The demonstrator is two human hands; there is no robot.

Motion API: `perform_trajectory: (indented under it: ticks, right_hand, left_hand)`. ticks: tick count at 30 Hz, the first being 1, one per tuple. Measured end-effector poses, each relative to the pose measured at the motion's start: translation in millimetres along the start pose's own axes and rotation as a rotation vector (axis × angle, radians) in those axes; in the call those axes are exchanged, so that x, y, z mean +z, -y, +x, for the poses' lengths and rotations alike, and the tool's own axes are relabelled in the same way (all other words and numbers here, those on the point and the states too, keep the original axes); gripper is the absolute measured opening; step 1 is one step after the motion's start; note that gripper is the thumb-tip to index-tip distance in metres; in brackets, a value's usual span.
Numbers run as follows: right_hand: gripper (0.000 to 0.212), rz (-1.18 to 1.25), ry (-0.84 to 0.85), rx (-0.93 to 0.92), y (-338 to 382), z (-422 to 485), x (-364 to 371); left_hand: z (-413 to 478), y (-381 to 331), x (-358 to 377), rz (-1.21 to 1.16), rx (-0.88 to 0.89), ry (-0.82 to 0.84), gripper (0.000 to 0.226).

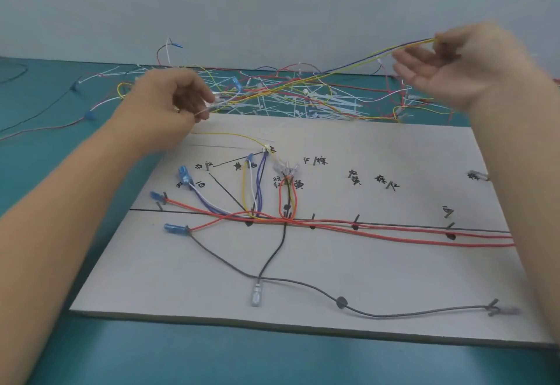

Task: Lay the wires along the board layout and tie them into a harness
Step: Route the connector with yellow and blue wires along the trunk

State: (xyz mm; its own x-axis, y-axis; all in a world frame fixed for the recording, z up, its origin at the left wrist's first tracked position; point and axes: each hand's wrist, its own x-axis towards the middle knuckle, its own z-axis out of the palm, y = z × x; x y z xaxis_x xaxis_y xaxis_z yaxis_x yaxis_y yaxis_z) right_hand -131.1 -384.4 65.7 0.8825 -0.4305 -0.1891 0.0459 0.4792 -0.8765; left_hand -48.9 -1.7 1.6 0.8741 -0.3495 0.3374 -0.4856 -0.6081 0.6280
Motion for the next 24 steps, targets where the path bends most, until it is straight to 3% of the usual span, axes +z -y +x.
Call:
perform_trajectory:
  ticks: [3, 6, 10, 13, 17, 22, 24]
  right_hand:
    - [0.029, 0.445, 0.02, -0.013, 3.7, 3.1, -4.3]
    - [0.034, 0.523, -0.076, -0.091, 8.8, 6.7, -11.0]
    - [0.028, 0.067, -0.26, -0.21, 11.8, 11.6, -9.1]
    - [0.023, -0.371, -0.224, -0.316, 4.6, 0.4, 15.8]
    - [0.011, -0.995, 0.009, -0.47, -15.6, -34.1, 55.9]
    - [0.056, -1.448, 0.485, -0.586, -63.3, -71.2, 93.5]
    - [0.045, -1.524, 0.579, -0.572, -75.5, -74.2, 98.6]
  left_hand:
    - [-0.6, 1.5, -2.7, 0.089, -0.034, 0.029, 0.05]
    - [0.1, 3.9, -4.6, 0.137, -0.06, 0.011, 0.044]
    - [-0.7, 0.5, -5.5, 0.129, -0.072, 0.063, 0.017]
    - [-3.5, -5.4, -5.6, 0.099, -0.03, 0.111, 0.007]
    - [-3.4, -11.0, -3.0, 0.02, 0.004, -0.006, 0.01]
    - [-7.0, -34.5, 4.7, -0.075, 0.179, -0.05, 0.015]
    - [-10.5, -45.4, 7.2, -0.07, 0.299, -0.044, 0.014]
